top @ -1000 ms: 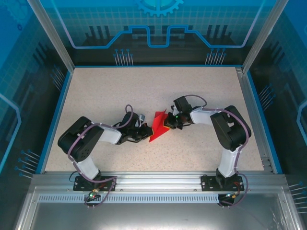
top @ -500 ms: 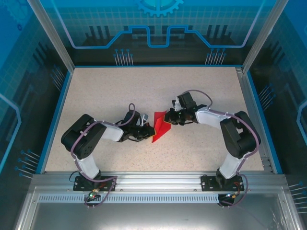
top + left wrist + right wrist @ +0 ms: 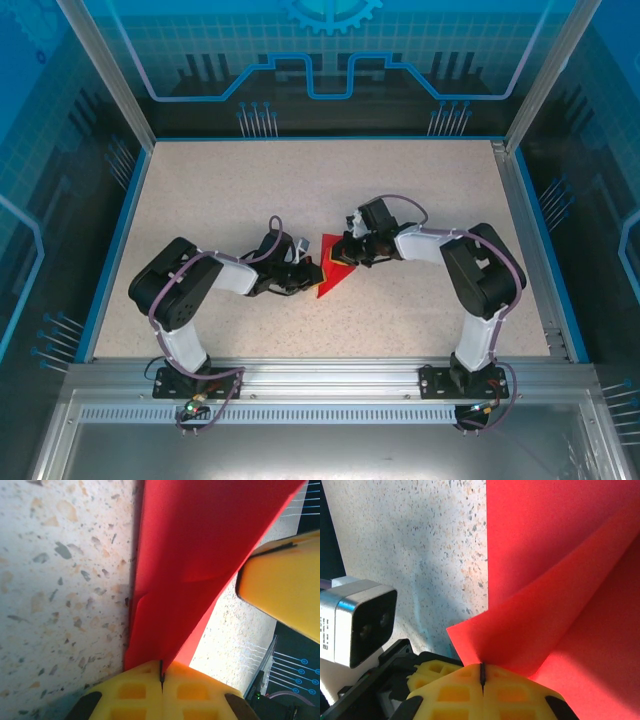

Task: Fold a paper plane with a square sheet of paper (pick it up from the middle)
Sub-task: Fourth fold the wing at the center of the table.

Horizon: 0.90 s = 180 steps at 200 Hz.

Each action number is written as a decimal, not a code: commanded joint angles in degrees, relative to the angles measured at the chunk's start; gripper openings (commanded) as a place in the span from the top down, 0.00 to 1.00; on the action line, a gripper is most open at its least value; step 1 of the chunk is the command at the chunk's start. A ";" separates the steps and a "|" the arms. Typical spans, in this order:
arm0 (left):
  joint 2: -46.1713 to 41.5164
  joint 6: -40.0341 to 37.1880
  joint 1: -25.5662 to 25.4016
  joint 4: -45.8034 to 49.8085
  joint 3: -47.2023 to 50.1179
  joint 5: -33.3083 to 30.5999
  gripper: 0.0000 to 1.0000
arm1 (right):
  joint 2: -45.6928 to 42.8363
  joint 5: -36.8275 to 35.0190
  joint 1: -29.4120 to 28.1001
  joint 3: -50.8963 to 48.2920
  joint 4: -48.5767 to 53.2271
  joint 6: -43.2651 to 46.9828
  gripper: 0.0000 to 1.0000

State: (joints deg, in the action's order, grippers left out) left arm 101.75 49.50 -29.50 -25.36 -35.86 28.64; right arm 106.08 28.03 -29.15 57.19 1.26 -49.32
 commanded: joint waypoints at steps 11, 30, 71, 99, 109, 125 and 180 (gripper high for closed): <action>1.32 -0.84 0.54 -0.09 0.22 1.63 1.00 | 2.09 0.27 0.79 2.71 -0.06 -0.11 0.96; 1.44 -0.83 0.48 0.03 0.04 1.81 1.00 | 2.56 -0.25 0.85 3.03 0.70 -0.13 0.96; 1.84 -0.62 0.57 0.97 -0.17 1.25 1.00 | 4.01 0.04 1.10 3.69 1.03 0.26 0.96; 2.13 0.43 0.56 0.77 -0.01 0.72 1.00 | 4.73 0.27 1.20 4.23 1.03 0.40 0.96; 2.27 0.77 0.49 0.33 0.22 0.65 1.00 | 4.80 0.10 1.24 4.55 1.58 0.42 0.96; 2.43 1.08 0.53 0.33 0.30 0.87 1.00 | 4.89 -0.16 1.37 4.58 1.77 0.54 0.96; 2.72 1.48 0.66 0.62 0.63 0.52 1.00 | 6.70 0.23 1.55 5.06 1.90 0.61 0.96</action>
State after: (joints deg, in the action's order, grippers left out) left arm 102.48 50.65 -29.28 -26.00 -35.86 29.45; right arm 111.07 27.88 -28.32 61.10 2.07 -49.28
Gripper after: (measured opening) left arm 0.052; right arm 0.045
